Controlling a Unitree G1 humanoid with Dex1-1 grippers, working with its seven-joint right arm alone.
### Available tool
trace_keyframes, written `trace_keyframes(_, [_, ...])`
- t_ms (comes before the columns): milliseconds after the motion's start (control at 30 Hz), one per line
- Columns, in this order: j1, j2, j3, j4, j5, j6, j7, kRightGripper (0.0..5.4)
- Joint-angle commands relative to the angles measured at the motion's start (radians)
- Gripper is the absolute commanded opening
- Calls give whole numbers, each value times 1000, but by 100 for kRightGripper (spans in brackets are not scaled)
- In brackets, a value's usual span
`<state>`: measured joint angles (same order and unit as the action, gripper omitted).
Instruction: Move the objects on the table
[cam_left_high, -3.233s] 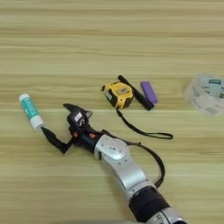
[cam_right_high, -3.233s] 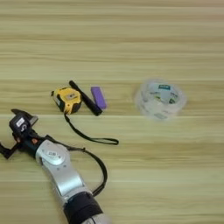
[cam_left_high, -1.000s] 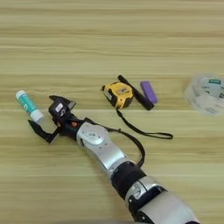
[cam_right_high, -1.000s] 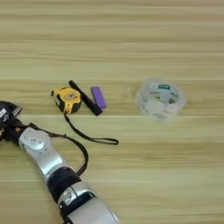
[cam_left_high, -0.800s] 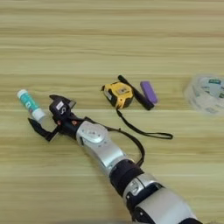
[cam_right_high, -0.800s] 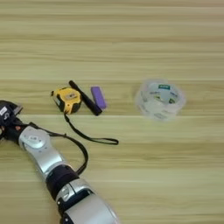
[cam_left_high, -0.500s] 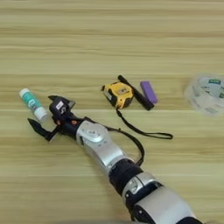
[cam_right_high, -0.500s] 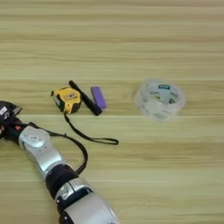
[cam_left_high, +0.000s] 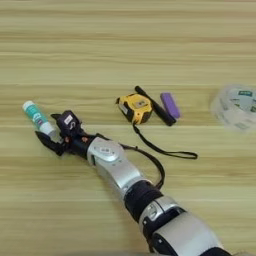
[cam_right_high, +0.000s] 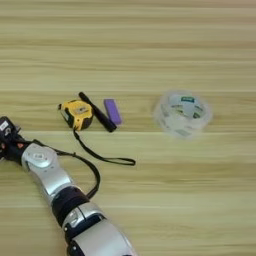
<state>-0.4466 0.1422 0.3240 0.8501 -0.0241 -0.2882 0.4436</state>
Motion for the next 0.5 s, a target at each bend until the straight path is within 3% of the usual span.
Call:
trace_keyframes(33, [-5, 66, -3, -53, -1, 7, -21, 297])
trace_keyframes(367, [-21, 69, -9, -41, -7, 0, -45, 175])
trace_keyframes(500, [-22, 69, -7, -41, -14, -7, -54, 171])
